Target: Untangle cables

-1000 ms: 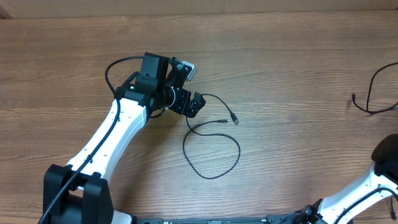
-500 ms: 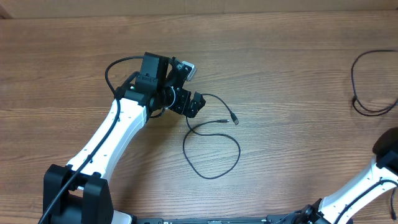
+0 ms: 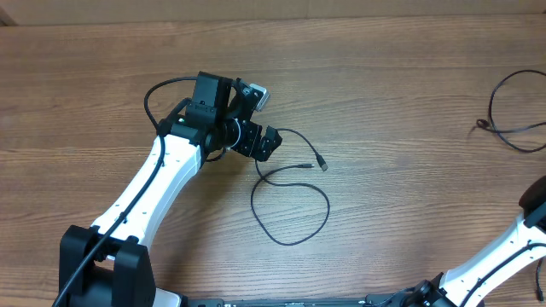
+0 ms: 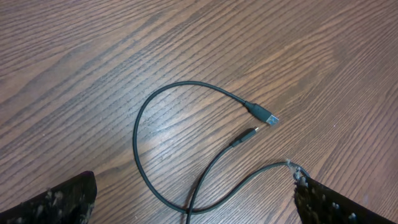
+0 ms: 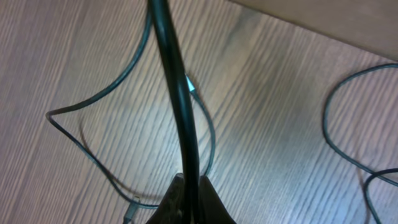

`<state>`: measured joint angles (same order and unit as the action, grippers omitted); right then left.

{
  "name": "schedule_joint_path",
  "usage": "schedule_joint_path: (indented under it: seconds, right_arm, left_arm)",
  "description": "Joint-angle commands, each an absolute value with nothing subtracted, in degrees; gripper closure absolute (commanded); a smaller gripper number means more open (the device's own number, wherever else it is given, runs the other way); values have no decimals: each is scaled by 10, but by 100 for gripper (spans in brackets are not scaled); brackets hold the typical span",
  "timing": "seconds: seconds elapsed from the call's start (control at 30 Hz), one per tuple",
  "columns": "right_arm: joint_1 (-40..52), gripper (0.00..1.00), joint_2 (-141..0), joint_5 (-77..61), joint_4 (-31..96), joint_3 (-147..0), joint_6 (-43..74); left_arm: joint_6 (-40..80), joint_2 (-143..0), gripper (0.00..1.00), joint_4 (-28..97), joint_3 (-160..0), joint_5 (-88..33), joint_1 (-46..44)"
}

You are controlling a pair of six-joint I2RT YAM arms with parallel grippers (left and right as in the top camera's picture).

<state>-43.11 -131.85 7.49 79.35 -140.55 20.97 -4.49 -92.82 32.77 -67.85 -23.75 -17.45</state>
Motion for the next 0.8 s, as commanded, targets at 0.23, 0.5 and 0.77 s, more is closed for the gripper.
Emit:
schedule_joint_path:
  seconds: [0.23, 0.5, 0.77]
  right_arm:
    - [-460, 96, -1322, 81, 811, -1405, 210]
    - [-463, 38, -1322, 76, 822, -1404, 210]
    - [-463, 22, -1322, 20, 844, -1404, 208]
  left_arm:
    - [-51, -925, 0, 328, -684, -234, -169]
    - [-51, -925, 0, 328, -684, -234, -169]
    - [-51, -925, 0, 328, -684, -234, -169]
